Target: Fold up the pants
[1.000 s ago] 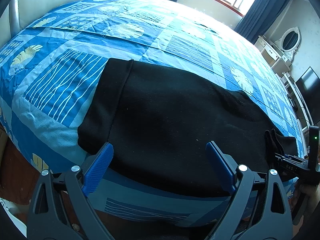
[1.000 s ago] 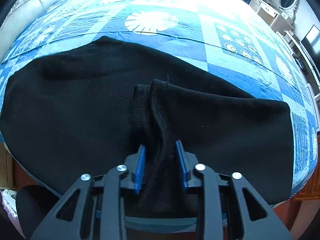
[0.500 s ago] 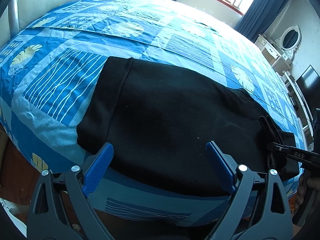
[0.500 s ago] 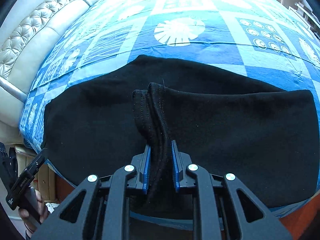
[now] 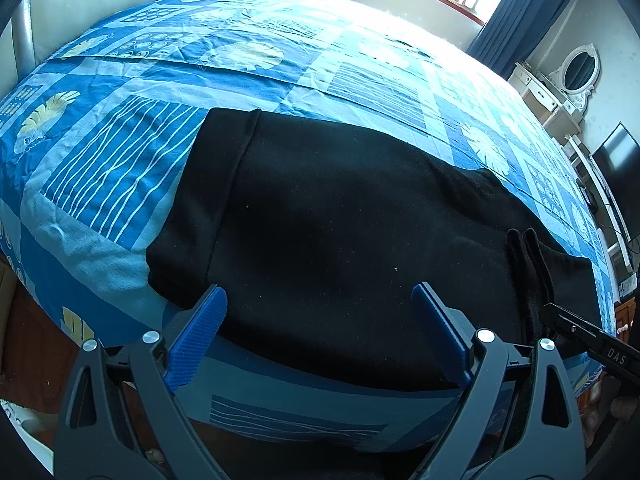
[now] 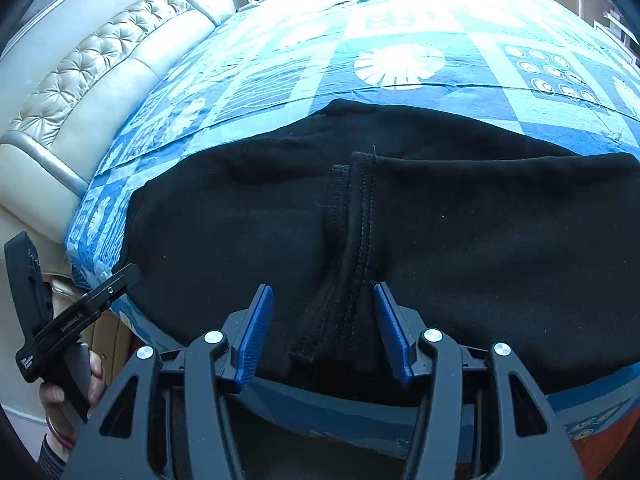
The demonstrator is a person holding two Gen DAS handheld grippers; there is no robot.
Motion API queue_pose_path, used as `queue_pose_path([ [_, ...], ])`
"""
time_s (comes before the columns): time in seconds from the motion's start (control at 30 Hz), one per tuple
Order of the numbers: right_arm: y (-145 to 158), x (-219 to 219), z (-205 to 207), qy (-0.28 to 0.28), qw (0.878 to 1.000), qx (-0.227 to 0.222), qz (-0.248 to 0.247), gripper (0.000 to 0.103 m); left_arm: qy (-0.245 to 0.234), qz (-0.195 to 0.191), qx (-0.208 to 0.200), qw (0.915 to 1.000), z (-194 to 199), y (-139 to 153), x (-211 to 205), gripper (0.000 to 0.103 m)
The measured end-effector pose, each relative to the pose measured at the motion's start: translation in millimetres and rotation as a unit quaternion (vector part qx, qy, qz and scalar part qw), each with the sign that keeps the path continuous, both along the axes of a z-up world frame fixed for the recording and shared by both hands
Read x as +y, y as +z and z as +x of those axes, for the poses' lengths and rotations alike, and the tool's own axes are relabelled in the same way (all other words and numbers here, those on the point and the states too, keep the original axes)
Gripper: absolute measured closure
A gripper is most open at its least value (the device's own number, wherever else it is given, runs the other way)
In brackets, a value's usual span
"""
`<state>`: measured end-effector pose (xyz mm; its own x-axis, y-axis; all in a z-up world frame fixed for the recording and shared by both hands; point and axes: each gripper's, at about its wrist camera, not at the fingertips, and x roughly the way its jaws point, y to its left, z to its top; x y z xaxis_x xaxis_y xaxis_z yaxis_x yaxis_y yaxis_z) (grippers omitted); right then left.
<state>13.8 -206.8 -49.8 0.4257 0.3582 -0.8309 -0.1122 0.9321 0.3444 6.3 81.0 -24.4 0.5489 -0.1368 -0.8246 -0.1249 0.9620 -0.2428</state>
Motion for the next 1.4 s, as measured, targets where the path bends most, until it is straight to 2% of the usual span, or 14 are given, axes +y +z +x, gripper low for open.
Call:
queue_pose_path([
  [0.1, -5.7, -0.9, -3.3, 0.009, 1.0, -0.005, 0.014, 0.047, -0.002, 0.005, 0.002, 1.0, -0.3, -2.1, -2.3, 0.01],
  [0.2, -23.2, 3.4, 0.0, 0.03, 0.999, 0.021, 0.015, 0.045, -0.008, 0.013, 0.003, 0.9999, -1.0, -4.1, -6.2, 0.01],
  [0.27, -17.7, 4.1, 0.2, 0.046, 0.999, 0.005, 0.014, 0.042, -0.012, 0.019, 0.002, 0.9997, -1.9, -5.0, -8.9, 0.01],
  [0.4, 10.6, -23.5, -0.6, 0.055, 0.993, -0.018, 0.106, 0.042, -0.021, 0.032, 0.001, 0.9993, -3.6, -6.0, -13.4, 0.01],
  [0.5, 36.0, -75.2, 4.4, 0.028, 0.99, -0.055, 0.129, 0.042, -0.024, 0.03, -0.001, 0.9993, -4.6, -6.2, -15.0, 0.01],
  [0.63, 46.6, -186.9, 13.2, -0.091, 0.984, -0.087, 0.122, 0.042, -0.028, 0.024, -0.005, 0.9993, -4.9, -5.3, -17.0, 0.01],
  [0.73, 21.3, -260.5, 22.4, -0.167, 0.975, -0.054, 0.133, 0.042, -0.031, 0.014, -0.01, 0.9994, -4.6, -4.6, -16.9, 0.01],
  [0.83, -18.3, -298.7, 34.6, -0.182, 0.957, -0.001, 0.224, 0.042, -0.03, 0.01, -0.01, 0.9994, -4.4, -5.6, -16.8, 0.01],
  [0.93, -44.5, -308.5, 46.2, -0.185, 0.942, 0.018, 0.279, 0.046, -0.033, 0.016, -0.008, 0.9993, -4.5, -7.3, -18.2, 0.01],
  [0.97, -52.0, -308.3, 49.1, -0.186, 0.939, 0.026, 0.287, 0.063, -0.033, 0.018, -0.007, 0.9993, -4.7, -7.9, -18.6, 0.01],
  [1.03, -63.9, -308.0, 53.1, -0.194, 0.937, 0.039, 0.289, 0.077, -0.034, 0.023, -0.006, 0.9991, -5.3, -9.2, -19.8, 0.01],
  [1.07, -67.5, -306.8, 52.4, -0.195, 0.936, 0.039, 0.29, 0.08, -0.035, 0.026, -0.006, 0.999, -5.7, -9.9, -20.6, 0.01],
  [1.23, -72.8, -308.2, 51.3, -0.195, 0.929, 0.041, 0.313, 0.082, -0.04, 0.036, -0.006, 0.9985, -5.6, -12.3, -23.3, 0.01],
  [1.4, -66.0, -308.9, 36.6, -0.201, 0.916, 0.041, 0.345, 0.074, -0.044, 0.037, -0.008, 0.9983, -6.7, -12.9, -22.9, 0.01],
])
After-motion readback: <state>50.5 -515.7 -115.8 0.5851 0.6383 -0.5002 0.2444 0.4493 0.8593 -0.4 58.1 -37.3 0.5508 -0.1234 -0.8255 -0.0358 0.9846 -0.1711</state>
